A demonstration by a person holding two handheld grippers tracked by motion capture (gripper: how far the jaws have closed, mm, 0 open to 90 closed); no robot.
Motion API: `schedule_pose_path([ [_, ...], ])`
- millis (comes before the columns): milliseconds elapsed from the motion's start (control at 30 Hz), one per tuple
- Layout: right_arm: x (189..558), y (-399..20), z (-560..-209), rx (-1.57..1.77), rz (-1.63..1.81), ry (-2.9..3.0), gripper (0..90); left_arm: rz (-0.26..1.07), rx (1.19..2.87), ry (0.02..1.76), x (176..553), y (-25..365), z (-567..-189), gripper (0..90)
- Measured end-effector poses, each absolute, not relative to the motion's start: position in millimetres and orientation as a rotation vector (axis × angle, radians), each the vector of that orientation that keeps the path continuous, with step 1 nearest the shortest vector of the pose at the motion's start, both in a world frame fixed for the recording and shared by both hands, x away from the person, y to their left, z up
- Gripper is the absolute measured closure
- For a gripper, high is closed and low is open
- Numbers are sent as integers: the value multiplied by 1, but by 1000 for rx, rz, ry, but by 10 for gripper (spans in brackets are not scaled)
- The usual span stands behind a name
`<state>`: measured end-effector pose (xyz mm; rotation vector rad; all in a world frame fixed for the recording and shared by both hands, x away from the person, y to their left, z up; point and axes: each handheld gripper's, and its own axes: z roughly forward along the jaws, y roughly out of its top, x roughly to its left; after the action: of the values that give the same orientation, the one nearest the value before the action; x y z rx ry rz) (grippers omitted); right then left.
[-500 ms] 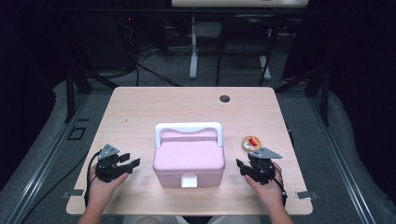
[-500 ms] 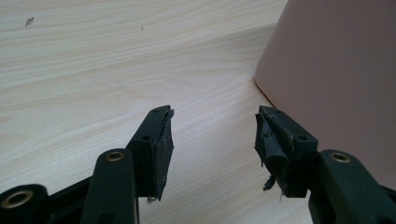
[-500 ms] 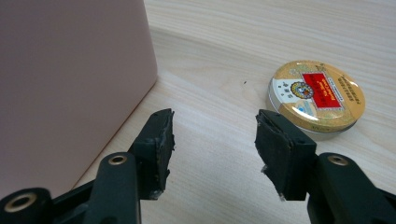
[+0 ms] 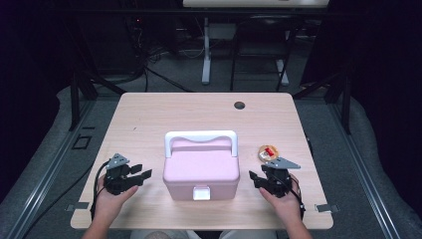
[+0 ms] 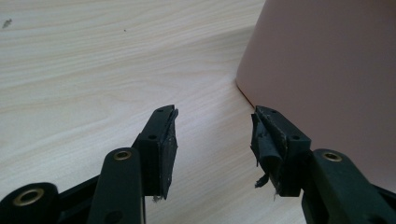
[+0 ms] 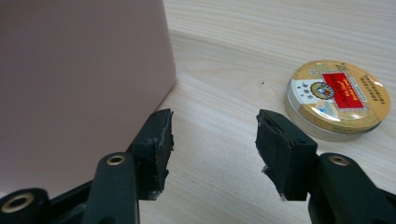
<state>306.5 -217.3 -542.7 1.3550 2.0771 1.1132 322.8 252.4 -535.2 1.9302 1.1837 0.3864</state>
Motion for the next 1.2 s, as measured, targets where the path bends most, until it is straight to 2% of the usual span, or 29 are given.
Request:
schedule_pose_path([
  [133,309,-213,-529,1360,1085,2134,455,368,2017,1156,325,245,-526,486],
  [267,313,-211,-519,1380,1067,2178,450,310,2017,1160,327,245,-519,470],
  [533,311,-218,-494,1309,1072,2214,433,308,1972,1127,328,249,-491,444],
  [667,314,-223,-483,1316,1120,2233,452,305,2011,1069,326,248,-472,514],
  [900,310,-218,-461,1295,1201,2229,452,295,1997,1045,324,242,-450,517],
  [1067,309,-210,-446,1247,1244,2246,452,257,1983,1034,326,236,-441,475],
  [1200,310,-206,-443,1225,1256,2264,451,243,1989,1030,327,233,-440,475],
])
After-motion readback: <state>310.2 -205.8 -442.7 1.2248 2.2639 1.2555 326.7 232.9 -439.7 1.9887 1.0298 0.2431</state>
